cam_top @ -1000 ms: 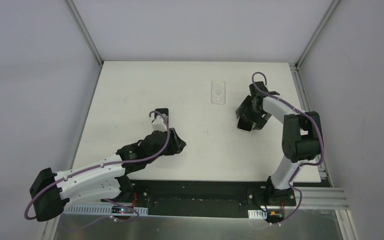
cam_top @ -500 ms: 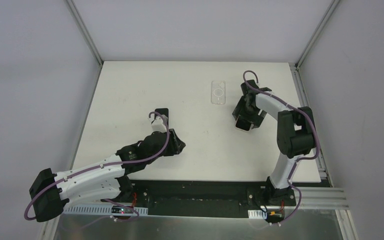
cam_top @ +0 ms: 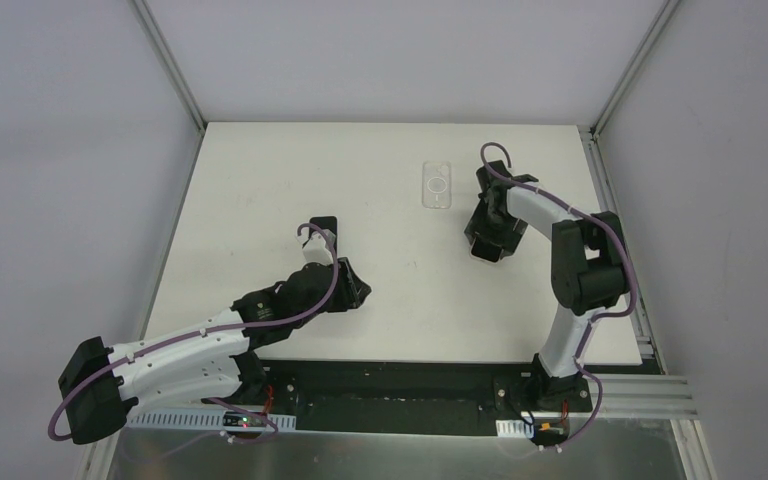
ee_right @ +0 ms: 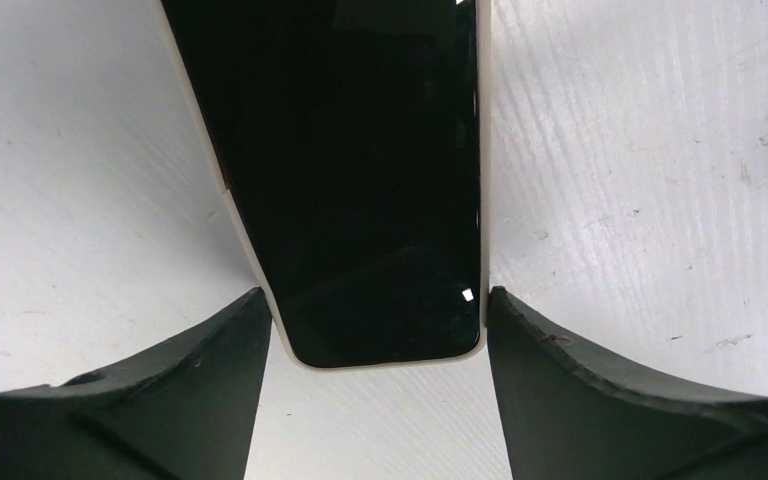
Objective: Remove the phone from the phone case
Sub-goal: Move the phone to the center of the board.
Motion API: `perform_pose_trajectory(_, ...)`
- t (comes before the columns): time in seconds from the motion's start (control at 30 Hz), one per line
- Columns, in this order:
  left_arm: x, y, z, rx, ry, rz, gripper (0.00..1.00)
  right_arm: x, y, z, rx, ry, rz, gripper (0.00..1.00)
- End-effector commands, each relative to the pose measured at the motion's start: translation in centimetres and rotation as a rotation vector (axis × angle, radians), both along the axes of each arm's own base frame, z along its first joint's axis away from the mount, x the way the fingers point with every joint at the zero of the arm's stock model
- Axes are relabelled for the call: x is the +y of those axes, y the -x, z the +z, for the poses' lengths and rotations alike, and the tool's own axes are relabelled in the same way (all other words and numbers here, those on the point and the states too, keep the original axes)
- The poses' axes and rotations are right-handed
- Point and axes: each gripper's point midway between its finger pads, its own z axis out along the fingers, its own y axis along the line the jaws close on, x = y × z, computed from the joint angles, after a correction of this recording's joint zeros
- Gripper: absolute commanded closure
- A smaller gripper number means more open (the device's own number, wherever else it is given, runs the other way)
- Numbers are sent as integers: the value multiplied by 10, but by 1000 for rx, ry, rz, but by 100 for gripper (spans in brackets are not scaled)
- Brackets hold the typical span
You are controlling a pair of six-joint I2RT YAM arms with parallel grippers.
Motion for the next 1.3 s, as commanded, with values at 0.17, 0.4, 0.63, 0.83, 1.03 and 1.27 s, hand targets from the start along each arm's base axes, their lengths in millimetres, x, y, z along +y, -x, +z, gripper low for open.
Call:
perform_pose_trajectory(0.17,-2,-1,13,-37,34,-2,57,6,8,5,2,-5,27,47)
perform_pose_trajectory(0.4,-1,-1,13,-40,29,0,57,19,26,6,-18,-51,46,58)
perform_pose_trajectory(0.63,-1,0,10,-28,29,0,57,35,57,1,-26,-65,105,63)
perform_pose_trajectory(0.83,1,1,5,-17,27,10,58,55,103,-11,-19,-71,184,66)
perform_pose_trajectory(1.03,-1,0,0,-5,10,8,57,85,127,0,-57,-64,265,66)
perform_pose_trajectory(1.27,1,1,-3,-1,9,13,57,91,136,5,-70,-61,298,65)
